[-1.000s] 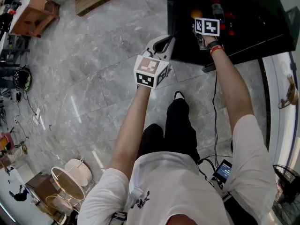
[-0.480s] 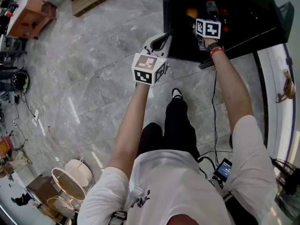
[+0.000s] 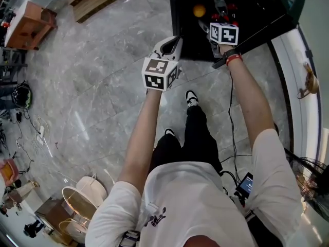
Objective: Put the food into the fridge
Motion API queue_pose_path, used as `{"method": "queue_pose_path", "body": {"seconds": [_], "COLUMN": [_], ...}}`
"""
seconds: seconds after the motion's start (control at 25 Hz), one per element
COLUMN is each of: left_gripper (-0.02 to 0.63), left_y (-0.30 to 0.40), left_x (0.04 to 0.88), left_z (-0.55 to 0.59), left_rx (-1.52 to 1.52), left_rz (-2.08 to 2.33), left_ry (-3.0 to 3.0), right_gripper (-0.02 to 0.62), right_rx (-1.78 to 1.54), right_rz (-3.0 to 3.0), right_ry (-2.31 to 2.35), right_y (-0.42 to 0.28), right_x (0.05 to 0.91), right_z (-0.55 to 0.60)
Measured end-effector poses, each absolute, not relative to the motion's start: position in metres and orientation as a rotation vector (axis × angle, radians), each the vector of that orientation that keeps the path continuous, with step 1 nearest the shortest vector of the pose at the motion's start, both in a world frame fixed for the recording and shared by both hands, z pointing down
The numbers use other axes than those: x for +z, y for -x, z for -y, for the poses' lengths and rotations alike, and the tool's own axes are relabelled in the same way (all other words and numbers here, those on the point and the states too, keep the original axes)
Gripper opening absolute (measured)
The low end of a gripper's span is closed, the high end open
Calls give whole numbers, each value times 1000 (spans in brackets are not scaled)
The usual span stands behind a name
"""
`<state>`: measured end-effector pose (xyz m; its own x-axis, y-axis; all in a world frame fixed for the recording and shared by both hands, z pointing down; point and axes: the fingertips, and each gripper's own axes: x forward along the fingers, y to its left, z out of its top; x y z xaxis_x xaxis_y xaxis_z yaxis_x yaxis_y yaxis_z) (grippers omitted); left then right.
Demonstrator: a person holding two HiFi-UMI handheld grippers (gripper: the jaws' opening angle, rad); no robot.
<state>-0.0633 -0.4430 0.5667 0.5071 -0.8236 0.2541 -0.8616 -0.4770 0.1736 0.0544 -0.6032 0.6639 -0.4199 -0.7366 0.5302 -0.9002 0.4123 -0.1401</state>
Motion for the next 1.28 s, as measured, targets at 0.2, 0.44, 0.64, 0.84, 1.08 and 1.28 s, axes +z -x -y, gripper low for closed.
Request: {"method": "queue_pose_path", "body": {"seconds": [0.2, 0.44, 0.64, 0.84, 1.08, 1.28], "left_gripper": [18, 18, 18, 18, 18, 18], "left_y": [64, 58, 56, 54, 64, 69], "left_x": [546, 522, 494, 477, 453, 432], "left_z": [418, 389, 365, 346, 331, 318], "left_rx": [217, 243, 252, 265, 265, 239], "left_rz": [1409, 1398, 1391, 1381, 1408, 1431], "left_ry": [-2464, -2461, -2456, -2450, -2452, -2467], "right_gripper": [417, 390, 356, 336, 310, 291], "right_rx": [578, 580, 623, 624, 611, 560], "right_rz": [2287, 2290, 2275, 2297, 2349, 2372], "right_ry": [-1417, -1423, -1437, -1439, -1471, -1519], "right_y": [-63, -72, -78, -83, -86, -90], "right_x": [635, 603, 571, 545, 513, 484], "right_z": [564, 522, 483, 454, 419, 391]}}
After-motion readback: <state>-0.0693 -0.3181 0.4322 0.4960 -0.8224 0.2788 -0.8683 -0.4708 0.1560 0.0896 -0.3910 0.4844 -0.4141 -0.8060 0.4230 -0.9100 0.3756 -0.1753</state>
